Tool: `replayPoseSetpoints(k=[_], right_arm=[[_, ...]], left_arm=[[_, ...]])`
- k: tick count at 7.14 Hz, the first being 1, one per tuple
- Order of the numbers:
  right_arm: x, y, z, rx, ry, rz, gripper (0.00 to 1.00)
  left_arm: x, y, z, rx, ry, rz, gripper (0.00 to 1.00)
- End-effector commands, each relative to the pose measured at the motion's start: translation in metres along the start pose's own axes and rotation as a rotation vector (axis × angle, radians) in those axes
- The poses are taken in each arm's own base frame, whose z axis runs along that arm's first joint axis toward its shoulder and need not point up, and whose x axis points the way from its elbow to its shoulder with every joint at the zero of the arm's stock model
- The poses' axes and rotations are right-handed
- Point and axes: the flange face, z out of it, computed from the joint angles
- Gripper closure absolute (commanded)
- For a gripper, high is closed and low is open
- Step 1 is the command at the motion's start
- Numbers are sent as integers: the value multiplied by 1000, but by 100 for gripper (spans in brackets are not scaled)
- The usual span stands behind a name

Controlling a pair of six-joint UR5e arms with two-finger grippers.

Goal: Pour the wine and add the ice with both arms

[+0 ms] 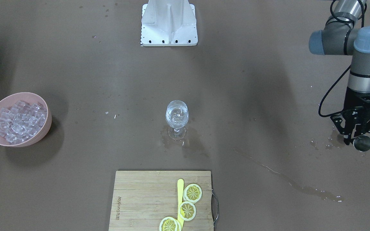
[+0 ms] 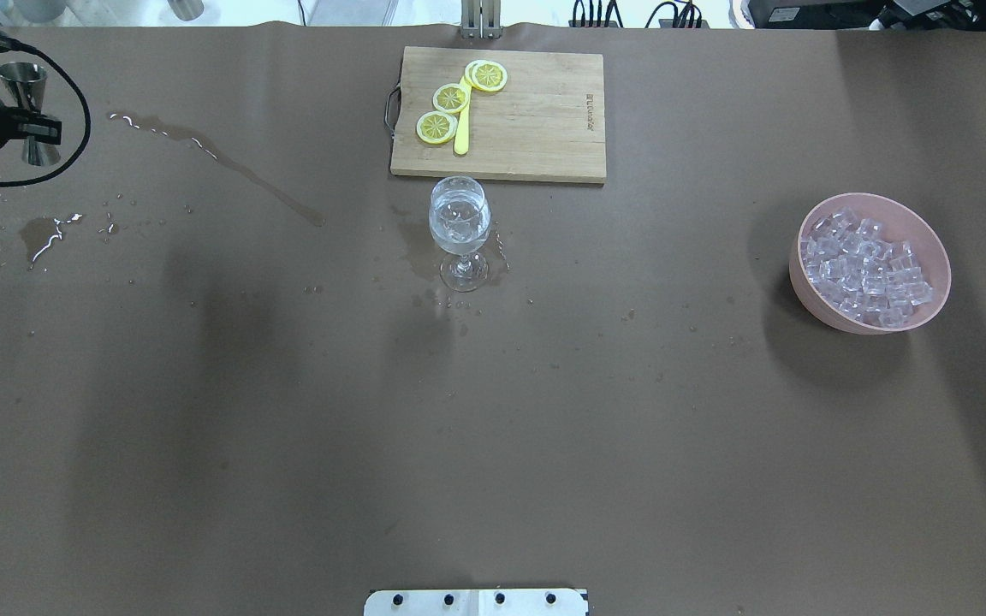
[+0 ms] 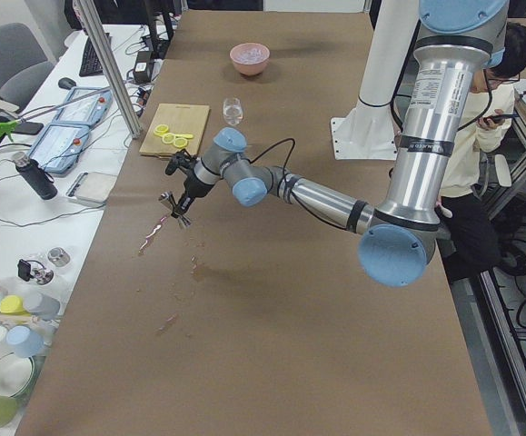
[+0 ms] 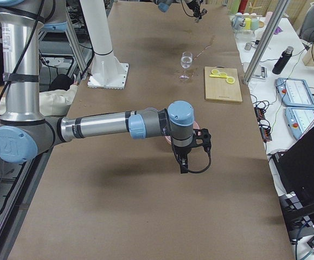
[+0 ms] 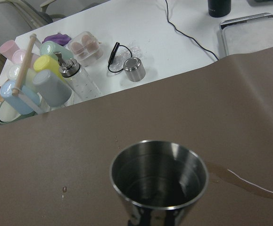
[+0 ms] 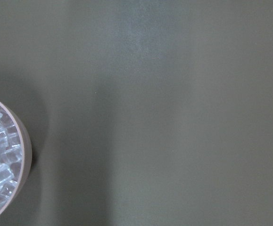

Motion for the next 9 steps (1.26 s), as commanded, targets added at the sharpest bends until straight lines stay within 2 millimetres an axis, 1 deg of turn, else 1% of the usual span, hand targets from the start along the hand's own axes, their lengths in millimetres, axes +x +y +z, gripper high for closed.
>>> replayPoseSetpoints(k=[1, 2, 3, 4, 5, 6, 7, 8, 9], right_arm=[[1, 0, 0, 0, 5, 0, 1], [-1, -1, -1, 3, 1, -3, 1], [0, -1, 0, 2, 5, -2, 1], [-2, -3, -2, 7, 2, -6, 1], [-2, -4, -2, 7, 3, -6, 1], [-4, -5, -4, 10, -1, -9, 1], [-2, -5, -2, 8, 2, -7, 1], [-7, -5, -7, 16, -2, -14, 1], [-6, -6, -5, 13, -2, -13, 1]], left_arm=[[-49, 36, 36, -23, 6, -23, 100], [-65, 58, 58, -49, 37, -33, 100], [-85, 79, 74, -11, 70, -33, 100], [-96, 94, 83, 39, 115, -43, 100], [-98, 97, 81, 59, 127, -40, 100], [-98, 96, 75, 111, 161, -32, 100], [-103, 101, 73, 149, 178, -30, 100], [-115, 110, 74, 229, 151, -48, 100], [-123, 121, 80, 246, 153, -50, 100]])
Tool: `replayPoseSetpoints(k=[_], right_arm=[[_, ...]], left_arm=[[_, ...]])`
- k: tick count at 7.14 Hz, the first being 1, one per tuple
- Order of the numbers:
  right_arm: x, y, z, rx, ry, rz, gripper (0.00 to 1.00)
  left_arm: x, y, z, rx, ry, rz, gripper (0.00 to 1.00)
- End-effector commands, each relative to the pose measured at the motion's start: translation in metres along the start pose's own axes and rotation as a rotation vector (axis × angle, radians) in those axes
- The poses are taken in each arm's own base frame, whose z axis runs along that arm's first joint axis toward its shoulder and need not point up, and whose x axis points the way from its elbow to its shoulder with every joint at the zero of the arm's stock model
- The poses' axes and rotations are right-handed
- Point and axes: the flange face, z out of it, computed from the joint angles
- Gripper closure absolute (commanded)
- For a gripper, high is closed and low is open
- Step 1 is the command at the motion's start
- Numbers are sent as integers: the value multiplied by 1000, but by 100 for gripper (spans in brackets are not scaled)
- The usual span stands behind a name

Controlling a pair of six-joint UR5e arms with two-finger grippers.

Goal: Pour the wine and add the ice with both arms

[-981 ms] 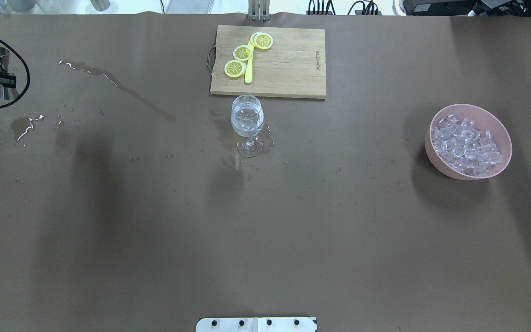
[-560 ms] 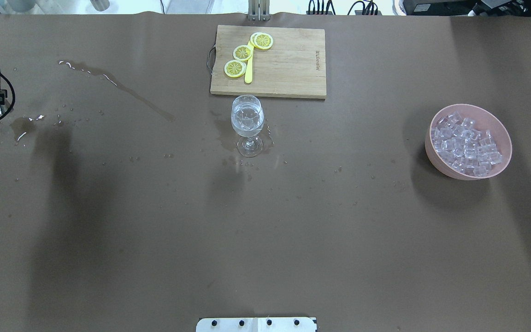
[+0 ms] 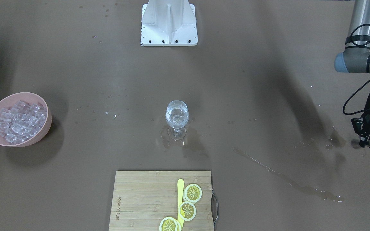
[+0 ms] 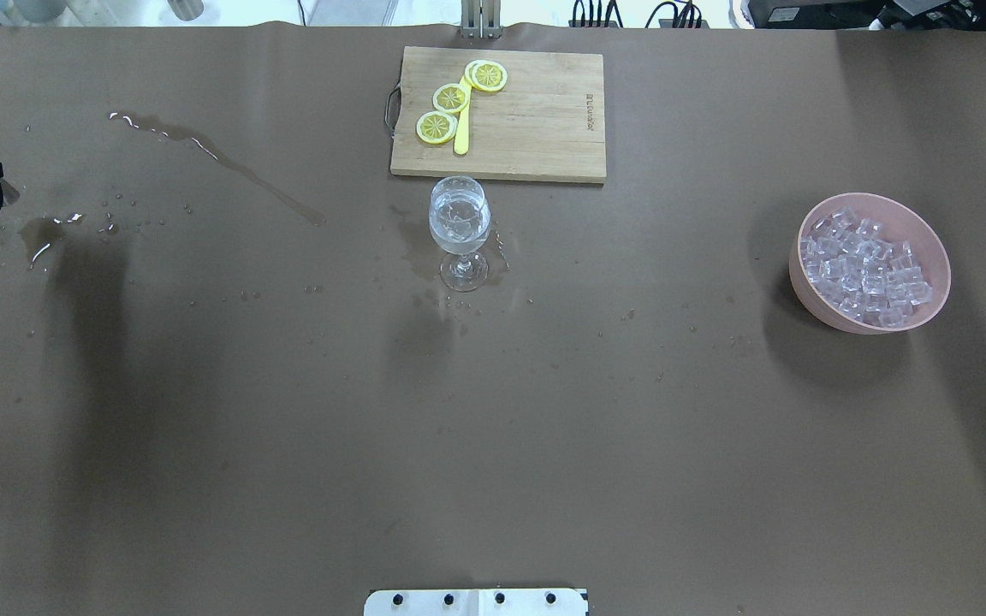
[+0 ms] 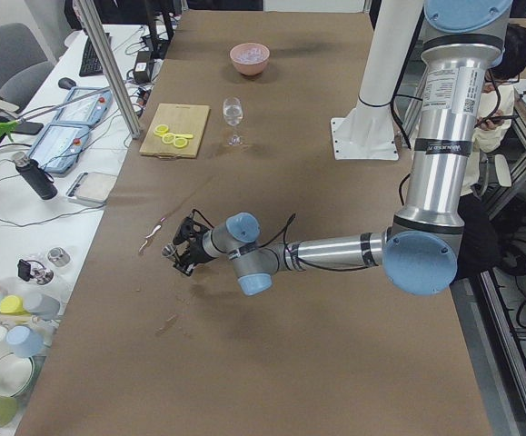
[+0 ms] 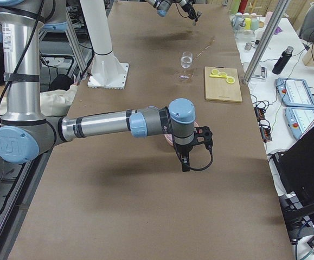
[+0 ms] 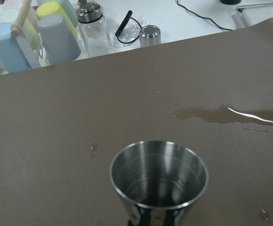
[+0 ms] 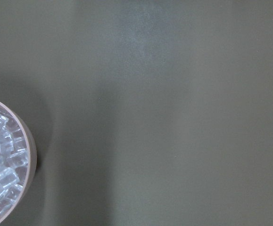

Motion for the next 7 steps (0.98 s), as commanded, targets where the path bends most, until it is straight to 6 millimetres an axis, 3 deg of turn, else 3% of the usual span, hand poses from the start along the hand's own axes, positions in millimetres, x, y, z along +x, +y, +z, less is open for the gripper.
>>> replayPoseSetpoints(k=[1, 4, 7], right_arm=[[-1, -2, 0, 0, 0, 0, 1], [-5, -8, -4, 9, 0, -7, 1], [-3, -8, -3, 6, 2, -5, 1]], left_arm=[[-21, 22, 0, 43, -6, -3, 100], [-49, 51, 6, 35, -53, -5, 100], [-64, 71, -2, 22, -63, -5, 100]])
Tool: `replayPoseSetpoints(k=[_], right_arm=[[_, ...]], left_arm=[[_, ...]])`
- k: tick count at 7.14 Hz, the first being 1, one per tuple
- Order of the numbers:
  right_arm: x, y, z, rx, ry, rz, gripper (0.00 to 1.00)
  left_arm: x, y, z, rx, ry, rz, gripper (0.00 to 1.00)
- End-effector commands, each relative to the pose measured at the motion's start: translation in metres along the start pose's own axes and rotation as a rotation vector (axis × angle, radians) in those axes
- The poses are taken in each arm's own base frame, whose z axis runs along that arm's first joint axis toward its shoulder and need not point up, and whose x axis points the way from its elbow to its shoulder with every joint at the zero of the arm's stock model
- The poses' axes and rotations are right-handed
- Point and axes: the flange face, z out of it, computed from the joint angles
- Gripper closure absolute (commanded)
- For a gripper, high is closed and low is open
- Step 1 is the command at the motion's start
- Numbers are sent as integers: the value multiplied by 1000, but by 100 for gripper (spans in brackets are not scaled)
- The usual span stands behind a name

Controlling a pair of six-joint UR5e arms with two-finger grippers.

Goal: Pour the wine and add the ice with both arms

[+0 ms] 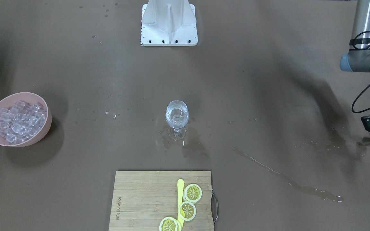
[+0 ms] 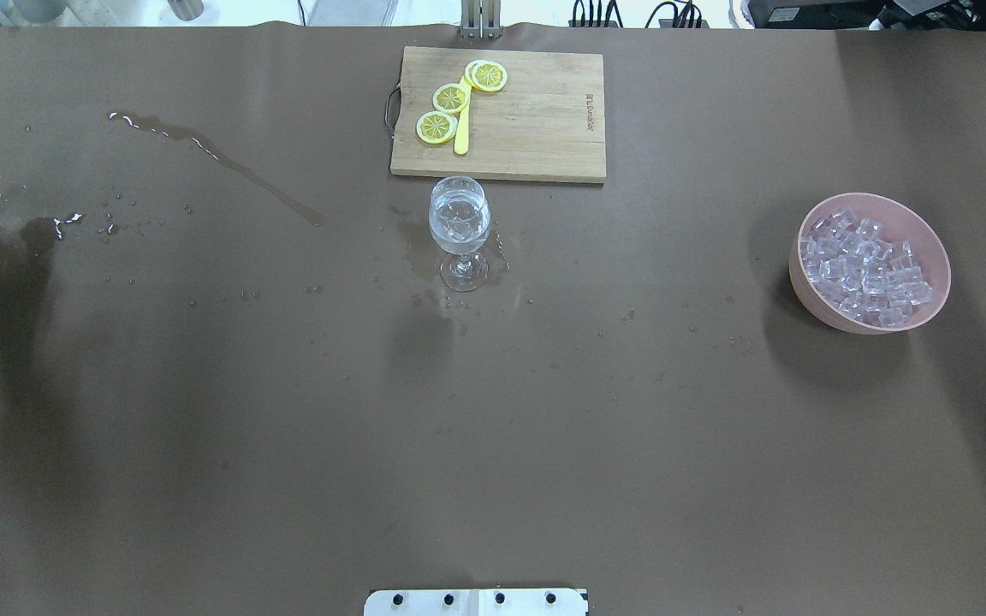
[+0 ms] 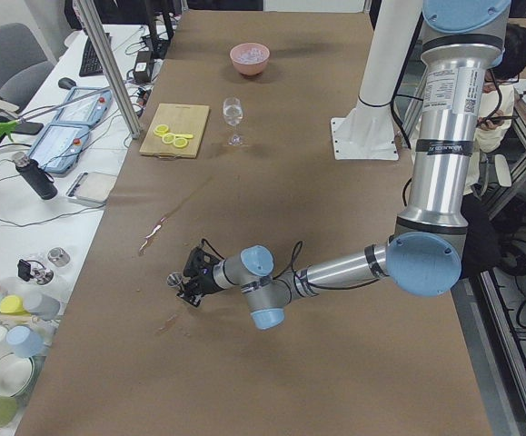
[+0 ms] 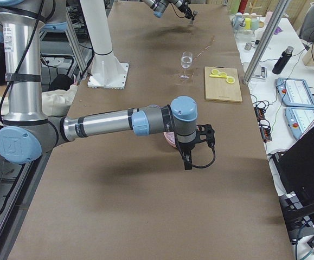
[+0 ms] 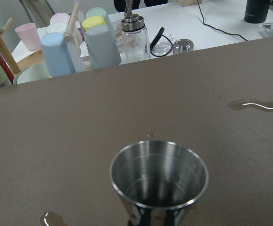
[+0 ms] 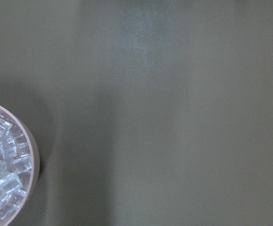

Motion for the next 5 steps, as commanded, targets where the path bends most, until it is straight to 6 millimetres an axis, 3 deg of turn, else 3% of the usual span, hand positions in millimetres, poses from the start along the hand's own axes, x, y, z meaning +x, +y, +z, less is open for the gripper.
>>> replayPoseSetpoints(k=[1, 4, 5], right_arm=[[-1, -1, 1, -2, 0, -2, 1], [-1, -1, 2, -3, 1, -1, 1], [-1, -1, 1, -2, -1, -2, 1]], left_arm=[[-13, 15, -8, -4, -6, 2, 100], [-14, 15, -10, 8, -6, 3, 100], [-14, 15, -10, 6, -5, 3, 84]])
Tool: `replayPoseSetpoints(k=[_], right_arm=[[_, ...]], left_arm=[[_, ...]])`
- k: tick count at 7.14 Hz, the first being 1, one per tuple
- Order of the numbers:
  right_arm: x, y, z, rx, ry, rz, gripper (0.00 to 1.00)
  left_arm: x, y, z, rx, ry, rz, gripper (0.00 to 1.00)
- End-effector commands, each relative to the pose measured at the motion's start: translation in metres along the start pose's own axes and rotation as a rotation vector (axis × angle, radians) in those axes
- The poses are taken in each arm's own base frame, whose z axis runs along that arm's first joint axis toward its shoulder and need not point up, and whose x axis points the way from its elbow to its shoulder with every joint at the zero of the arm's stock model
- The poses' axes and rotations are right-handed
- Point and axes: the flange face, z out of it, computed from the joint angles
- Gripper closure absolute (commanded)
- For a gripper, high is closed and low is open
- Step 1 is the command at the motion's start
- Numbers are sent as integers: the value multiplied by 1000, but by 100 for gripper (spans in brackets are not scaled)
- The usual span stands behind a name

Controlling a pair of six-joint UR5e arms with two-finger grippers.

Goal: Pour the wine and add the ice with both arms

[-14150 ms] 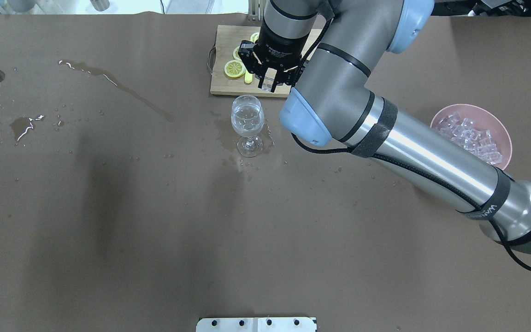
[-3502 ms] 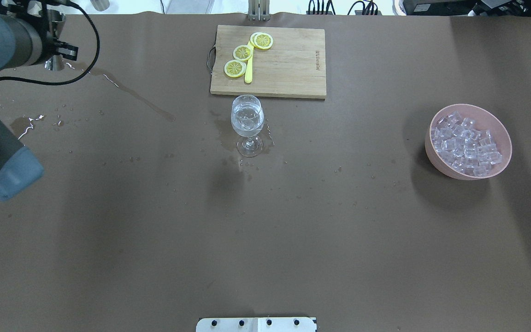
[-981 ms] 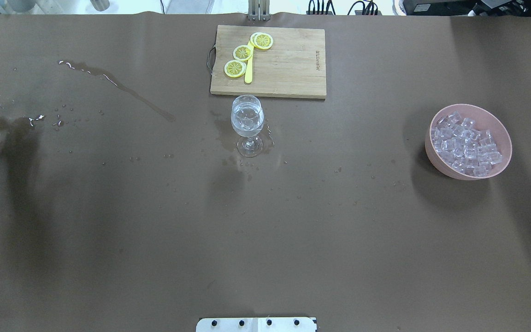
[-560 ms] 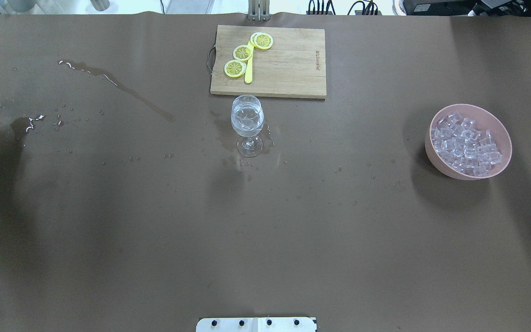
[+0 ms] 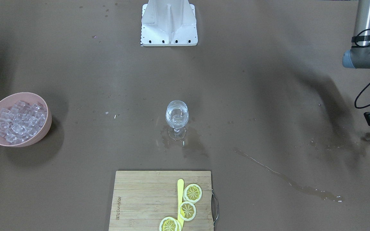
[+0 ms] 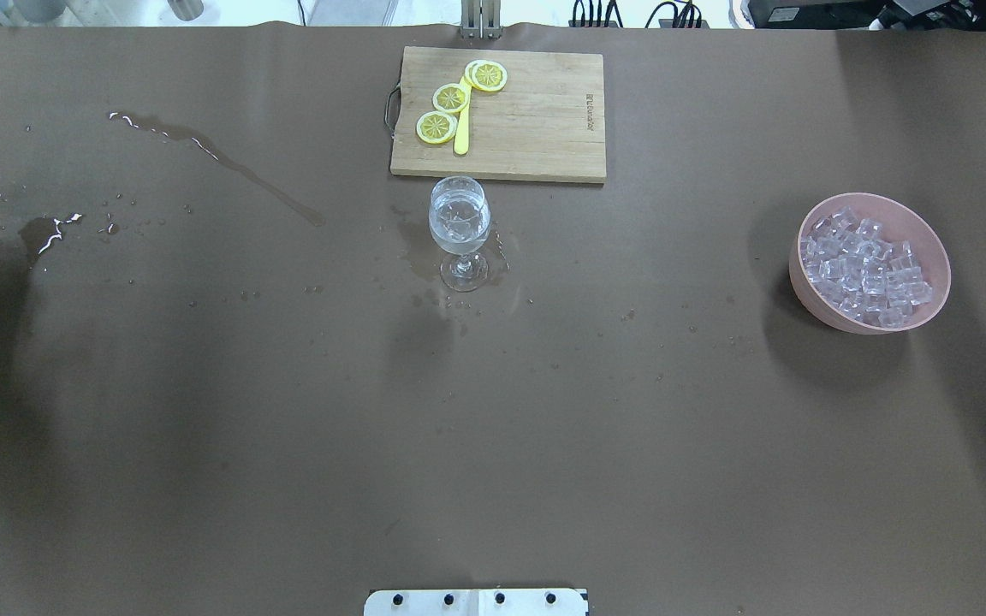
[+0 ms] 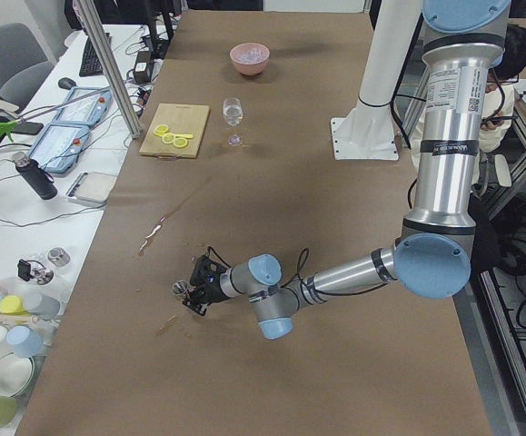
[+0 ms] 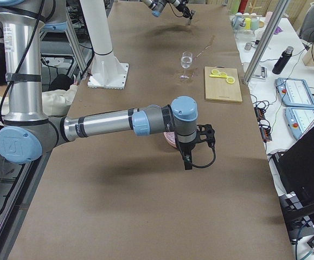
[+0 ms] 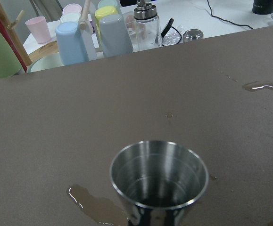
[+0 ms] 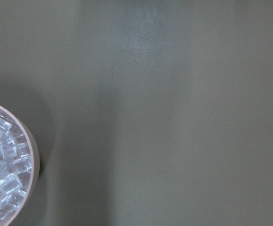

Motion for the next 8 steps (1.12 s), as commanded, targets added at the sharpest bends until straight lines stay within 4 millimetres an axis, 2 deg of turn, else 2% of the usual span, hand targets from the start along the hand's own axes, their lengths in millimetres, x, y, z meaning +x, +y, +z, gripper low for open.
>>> replayPoseSetpoints(k=[1, 2, 3, 6, 7, 8], right_arm=[[0, 0, 0, 0, -1, 0, 1], [-2, 0, -2, 5, -2, -4, 1], [-1, -1, -1, 4, -1, -3, 1], [-3, -1, -3, 6, -3, -4, 1], [-3, -1, -3, 8, -5, -6, 1], [-5, -2, -5, 11, -5, -8, 1]], left_arm=[[0, 0, 0, -1, -1, 2, 72], [0, 0, 0, 0, 0, 2, 56], [0, 0, 0, 1, 1, 2, 49], [-1, 1, -1, -1, -1, 6, 39], [-4, 5, -7, -7, 2, 12, 30], [-3, 12, -24, -40, 44, 13, 24]])
